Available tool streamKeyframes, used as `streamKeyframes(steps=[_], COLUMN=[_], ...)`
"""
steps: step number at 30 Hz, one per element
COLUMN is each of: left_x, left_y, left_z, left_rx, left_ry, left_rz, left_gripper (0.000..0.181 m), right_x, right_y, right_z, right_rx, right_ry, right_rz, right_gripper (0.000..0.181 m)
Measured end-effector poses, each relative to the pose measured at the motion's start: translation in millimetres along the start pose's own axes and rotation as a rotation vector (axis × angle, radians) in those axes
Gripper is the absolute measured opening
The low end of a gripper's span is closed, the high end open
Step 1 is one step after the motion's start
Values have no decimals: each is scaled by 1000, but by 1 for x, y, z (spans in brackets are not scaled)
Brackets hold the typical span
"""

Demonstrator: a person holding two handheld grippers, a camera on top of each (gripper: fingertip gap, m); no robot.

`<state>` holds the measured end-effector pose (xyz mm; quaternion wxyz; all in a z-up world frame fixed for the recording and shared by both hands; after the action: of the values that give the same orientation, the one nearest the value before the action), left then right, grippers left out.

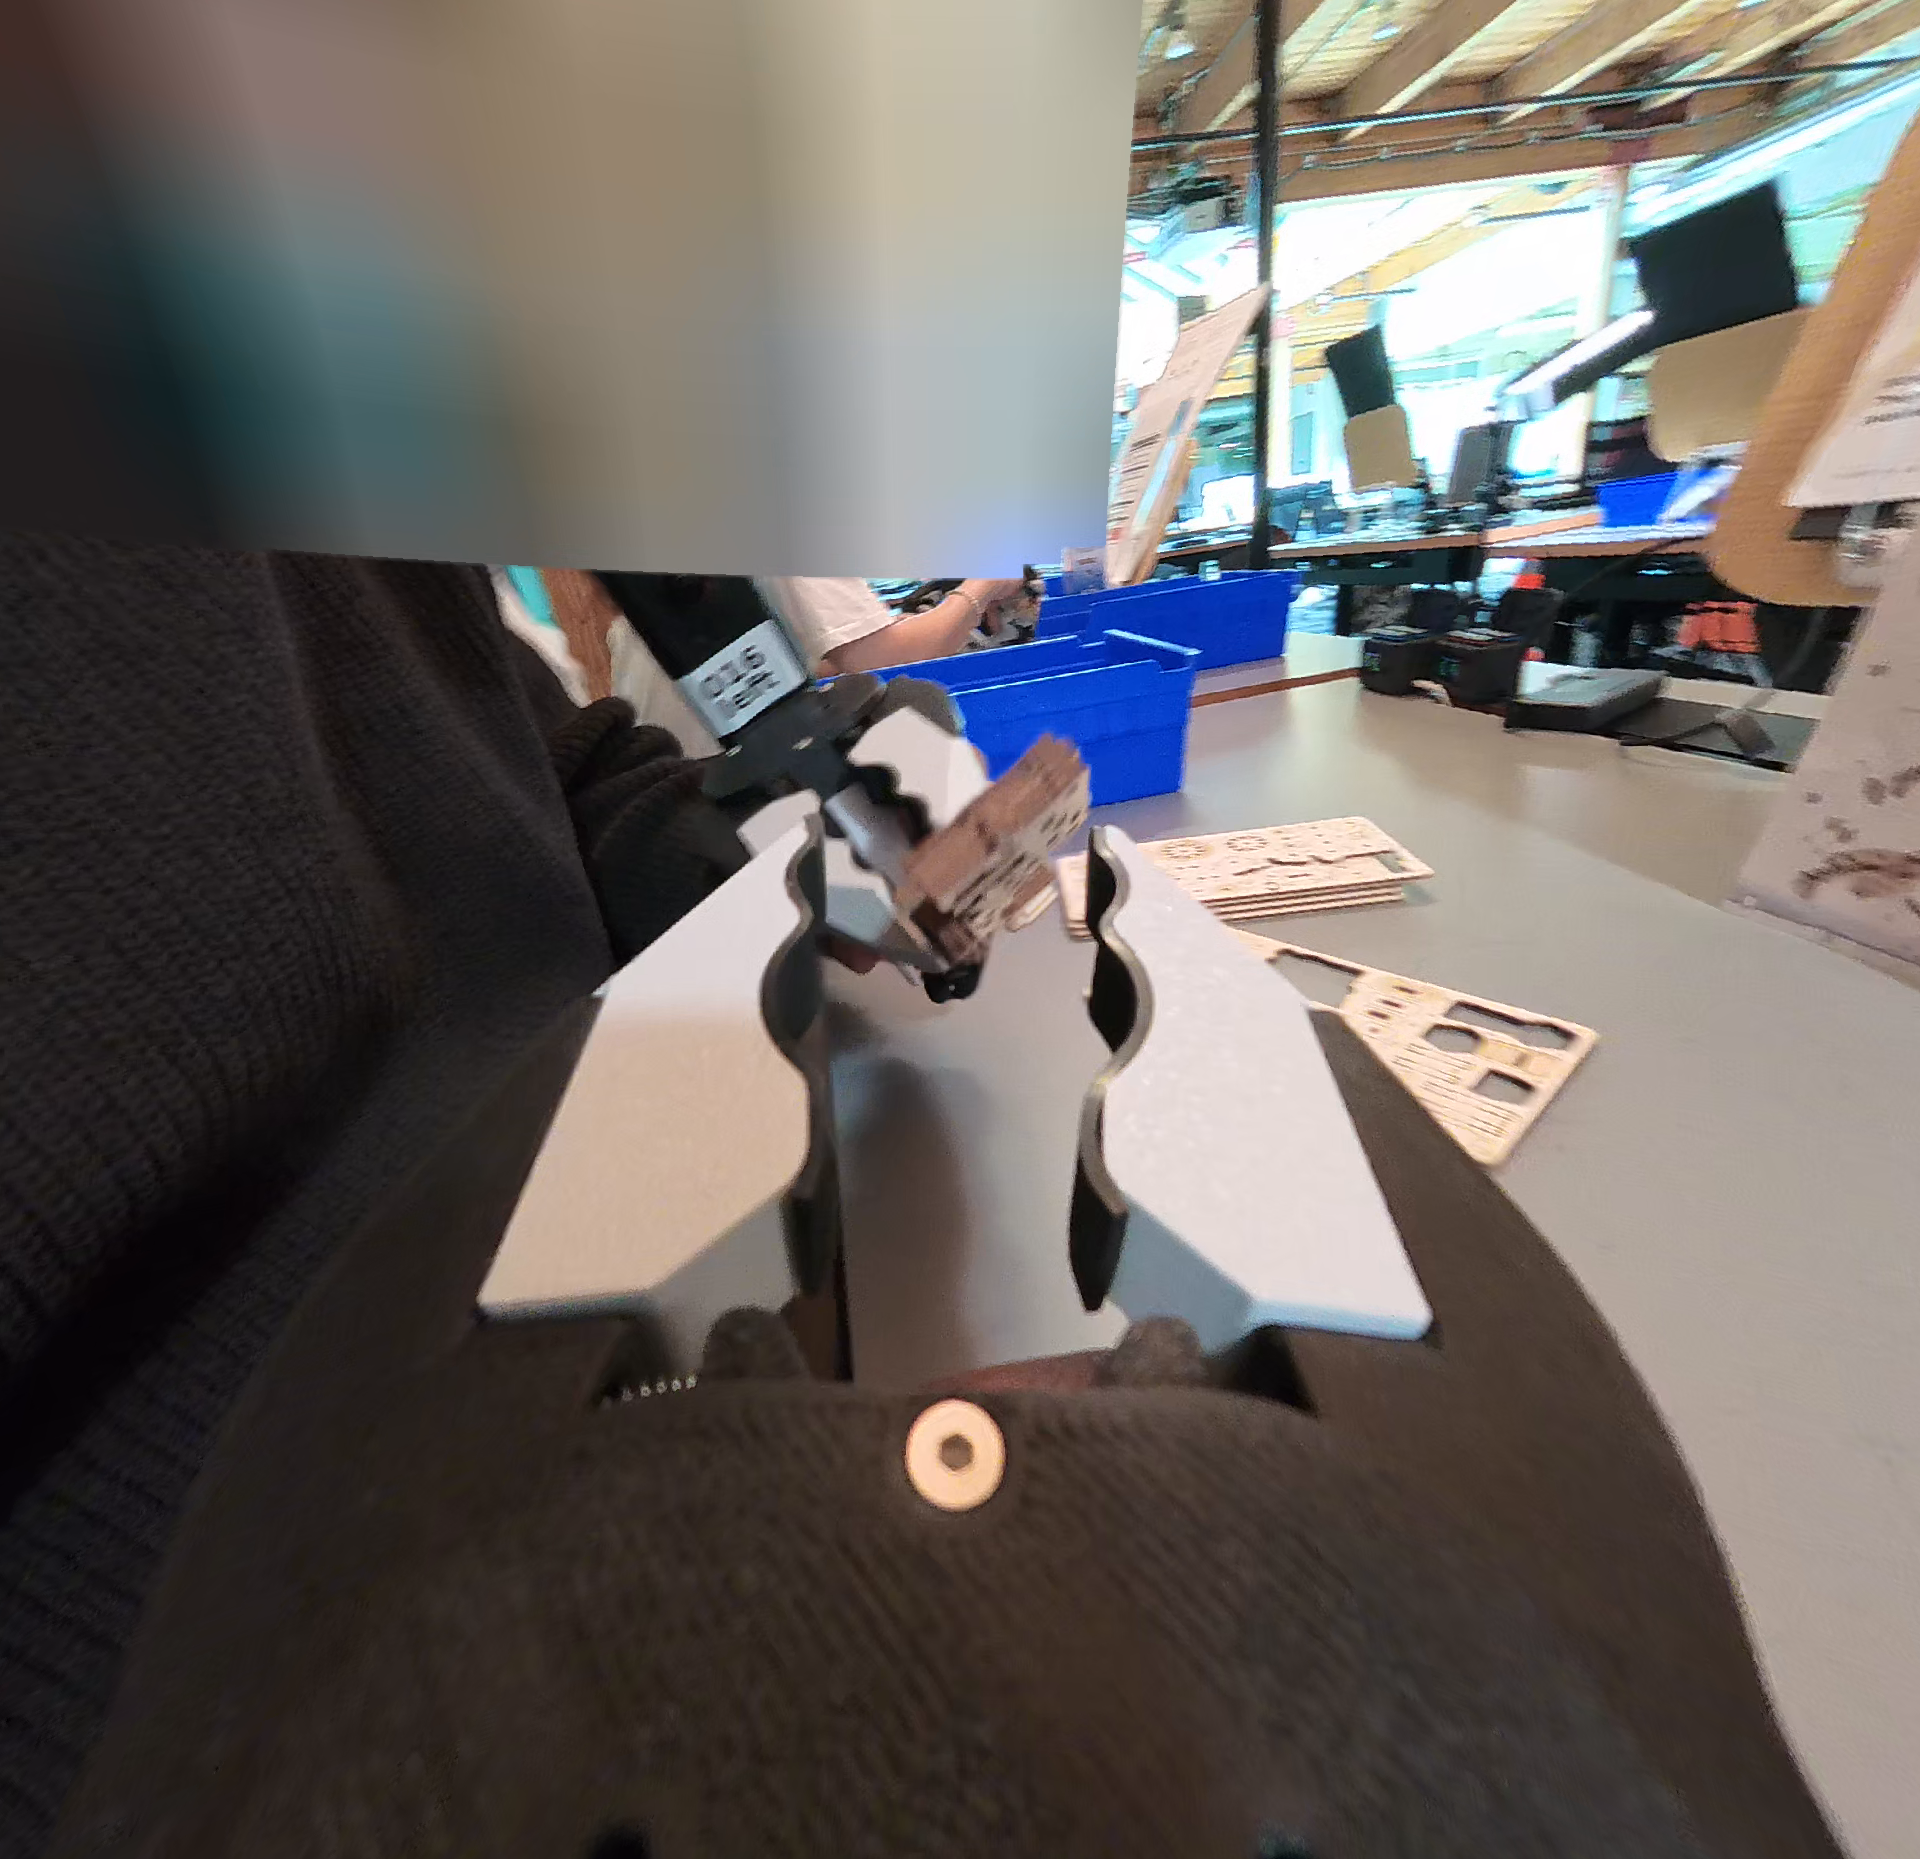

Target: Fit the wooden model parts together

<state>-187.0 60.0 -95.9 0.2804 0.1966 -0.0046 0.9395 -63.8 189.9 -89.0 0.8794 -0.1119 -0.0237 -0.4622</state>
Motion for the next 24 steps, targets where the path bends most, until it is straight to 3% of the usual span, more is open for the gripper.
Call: streamKeyframes(steps=[5, 11, 17, 24], left_x=[2, -7, -4, -1], left_y=[-4, -8, -7, -8], left_z=[-12, -18, -21, -23], left_rx=[145, 219, 208, 186], left_ry=[-189, -391, -326, -192], left_rz=[66, 108, 108, 75], left_gripper=[13, 13, 15, 31], right_x=[-14, -15, -15, -13], right_y=[5, 3, 3, 1], right_z=[1, -5, -4, -7], right_rx=[17, 97, 110, 133], right_ry=[-73, -37, 2, 32], right_rz=[-98, -134, -155, -151], right_gripper=[44, 14, 8, 8])
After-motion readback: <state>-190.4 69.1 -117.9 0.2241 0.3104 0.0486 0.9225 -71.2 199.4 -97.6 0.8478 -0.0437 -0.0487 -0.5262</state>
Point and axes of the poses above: each gripper's, where its closed fingertips meet, y back along the fingers, z out of its top, x = y × z across the jaws, the point moved 9 cm from there along y, back along the fingers
